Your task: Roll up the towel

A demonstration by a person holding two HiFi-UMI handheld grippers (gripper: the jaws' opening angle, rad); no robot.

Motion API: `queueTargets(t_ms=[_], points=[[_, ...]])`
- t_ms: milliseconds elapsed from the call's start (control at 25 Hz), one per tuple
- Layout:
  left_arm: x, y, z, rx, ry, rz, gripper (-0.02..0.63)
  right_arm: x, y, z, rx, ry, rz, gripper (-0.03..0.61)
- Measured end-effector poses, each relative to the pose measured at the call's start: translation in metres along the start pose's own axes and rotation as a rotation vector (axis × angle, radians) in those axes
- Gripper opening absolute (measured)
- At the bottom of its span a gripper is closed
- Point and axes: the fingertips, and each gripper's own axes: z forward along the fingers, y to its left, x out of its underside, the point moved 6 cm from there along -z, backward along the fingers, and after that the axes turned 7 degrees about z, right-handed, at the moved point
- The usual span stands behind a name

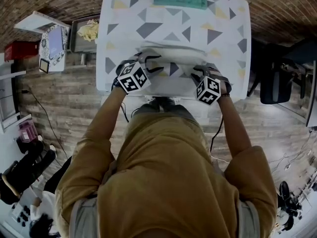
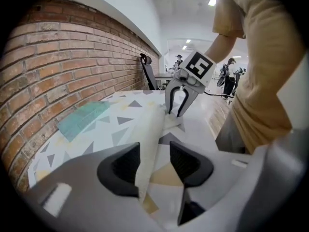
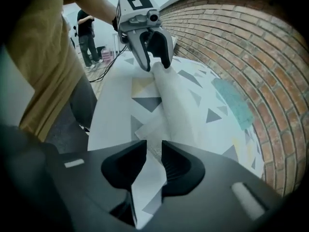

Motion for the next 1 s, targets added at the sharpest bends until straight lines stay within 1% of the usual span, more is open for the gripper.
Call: queueTargets(t_ms=[120, 160, 200, 240, 320, 400, 600, 720, 800, 840, 880, 920, 1000], points=[[0.000, -0.003, 0.001, 0.008, 0.005, 0.004, 0.206, 0.000, -0.001, 0.004, -0.026, 0.024, -0.035, 0.093], [0.001, -0.005, 0.002, 0.010, 0.009, 0.004, 0.206, -0.001, 0.000, 0.005, -0.037, 0.030, -0.049, 0.067], [0.001, -0.006, 0.003, 0.011, 0.011, 0.004, 0.206, -0.001, 0.001, 0.004, -0.044, 0.031, -0.052, 0.058], [0.001, -0.006, 0.003, 0.011, 0.013, 0.004, 0.206, -0.001, 0.001, 0.003, -0.046, 0.024, -0.044, 0.029], [0.000, -0.006, 0.003, 0.009, 0.014, 0.006, 0.206, -0.003, -0.002, -0.002, -0.042, -0.005, -0.003, 0.026], [0.001, -0.005, 0.001, 0.004, 0.016, 0.008, 0.206, -0.005, -0.008, -0.006, -0.041, -0.045, 0.066, 0.025], [-0.001, -0.005, 0.002, 0.006, 0.016, 0.018, 0.206, -0.007, -0.032, -0.011, -0.036, -0.128, 0.281, 0.018], [-0.004, -0.005, 0.005, 0.007, 0.016, 0.032, 0.206, -0.015, -0.052, -0.018, -0.034, -0.200, 0.438, 0.015], [-0.008, -0.005, 0.008, 0.011, 0.010, 0.031, 0.206, -0.017, -0.062, -0.018, -0.024, -0.218, 0.507, 0.015], [-0.012, -0.006, 0.010, 0.021, 0.009, 0.041, 0.206, -0.017, -0.064, -0.017, -0.015, -0.216, 0.508, 0.015], [-0.016, -0.009, 0.014, 0.034, 0.013, 0.065, 0.206, -0.019, -0.064, -0.017, -0.004, -0.212, 0.480, 0.015], [-0.019, -0.012, 0.017, 0.046, 0.021, 0.095, 0.207, -0.020, -0.060, -0.018, 0.005, -0.206, 0.419, 0.017], [-0.025, -0.015, 0.023, 0.055, 0.021, 0.126, 0.207, -0.019, -0.041, -0.020, -0.013, -0.188, 0.241, 0.020]])
